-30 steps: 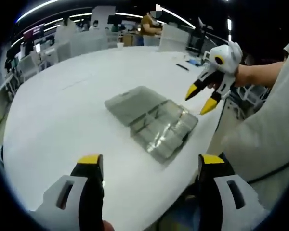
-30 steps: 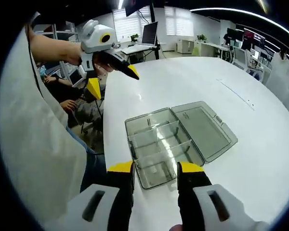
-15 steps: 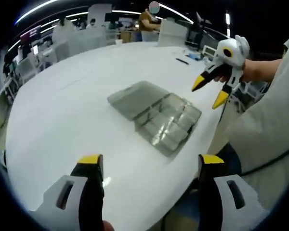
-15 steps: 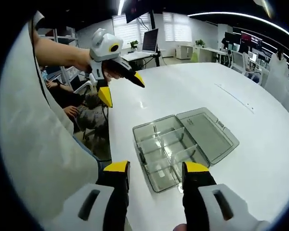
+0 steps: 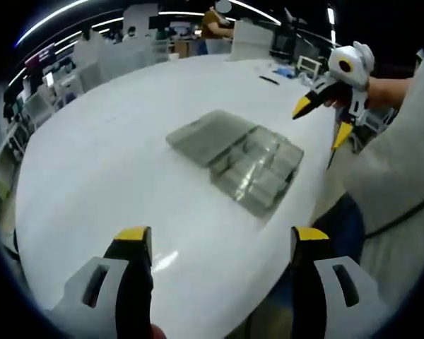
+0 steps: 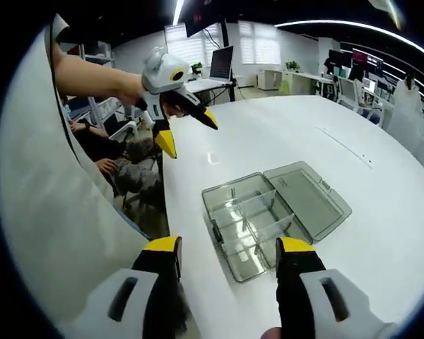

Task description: Insert the divider into the dual guide fixture by aligning both edges with the guide slots and pushing it downward to the bottom, including one-sided entry, uneven engagement, binding, and posture correction.

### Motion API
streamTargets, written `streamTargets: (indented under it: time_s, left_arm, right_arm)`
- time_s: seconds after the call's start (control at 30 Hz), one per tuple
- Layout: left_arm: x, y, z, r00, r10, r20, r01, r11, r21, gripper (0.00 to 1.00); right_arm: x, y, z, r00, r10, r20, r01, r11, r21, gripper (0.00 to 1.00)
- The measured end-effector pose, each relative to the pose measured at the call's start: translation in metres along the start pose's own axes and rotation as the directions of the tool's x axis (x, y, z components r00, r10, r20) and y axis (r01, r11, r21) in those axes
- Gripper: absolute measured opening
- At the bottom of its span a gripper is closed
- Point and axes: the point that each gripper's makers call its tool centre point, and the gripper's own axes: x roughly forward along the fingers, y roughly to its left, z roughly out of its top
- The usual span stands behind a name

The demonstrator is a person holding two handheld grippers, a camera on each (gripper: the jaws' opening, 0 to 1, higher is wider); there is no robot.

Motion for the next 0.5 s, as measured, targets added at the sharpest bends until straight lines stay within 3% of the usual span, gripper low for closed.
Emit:
streamTargets:
  time_s: [0.5]
  left_arm:
    - [0.0,0.013,-0.022,0.997,0.007,-0.083,0.0,0.997,0.074,0.78]
  right_arm:
    - [0.0,0.001,0.005,1.0,-0.003,0.025,0.002,1.0,0.021,0.58]
